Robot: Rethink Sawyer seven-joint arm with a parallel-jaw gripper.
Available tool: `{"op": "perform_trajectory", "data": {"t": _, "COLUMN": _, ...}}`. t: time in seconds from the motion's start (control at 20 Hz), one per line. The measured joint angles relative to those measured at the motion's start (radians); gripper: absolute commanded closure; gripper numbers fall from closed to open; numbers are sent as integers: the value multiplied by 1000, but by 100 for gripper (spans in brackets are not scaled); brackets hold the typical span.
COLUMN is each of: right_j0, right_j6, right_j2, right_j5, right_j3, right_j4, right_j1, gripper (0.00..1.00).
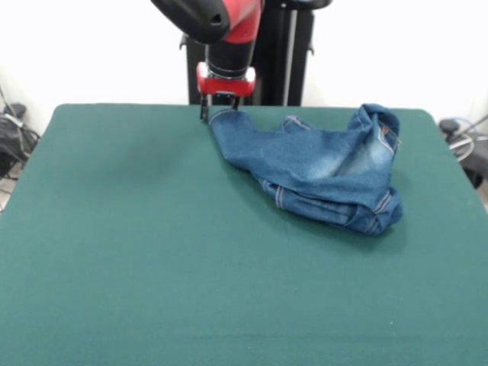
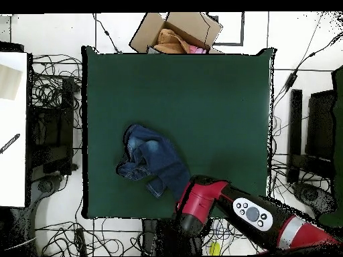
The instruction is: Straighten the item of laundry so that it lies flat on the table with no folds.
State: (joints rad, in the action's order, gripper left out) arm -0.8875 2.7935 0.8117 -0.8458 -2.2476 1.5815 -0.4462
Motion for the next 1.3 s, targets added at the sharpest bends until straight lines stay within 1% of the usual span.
{"op": "perform_trajectory", "data": {"t": 0.4, "right_j0": 12, "right_j6": 0, "right_j2": -16, "right_j5": 20, "right_j3": 4, "right_j4": 0, "right_j1": -7, "gripper": 0}}
{"op": "perform_trajectory", "data": {"t": 1.3, "right_j0": 25, "right_j6": 0, "right_j2": -21, "right_j5": 21, "right_j3": 24, "right_j4": -22, "right_j1": -13, "gripper": 0}}
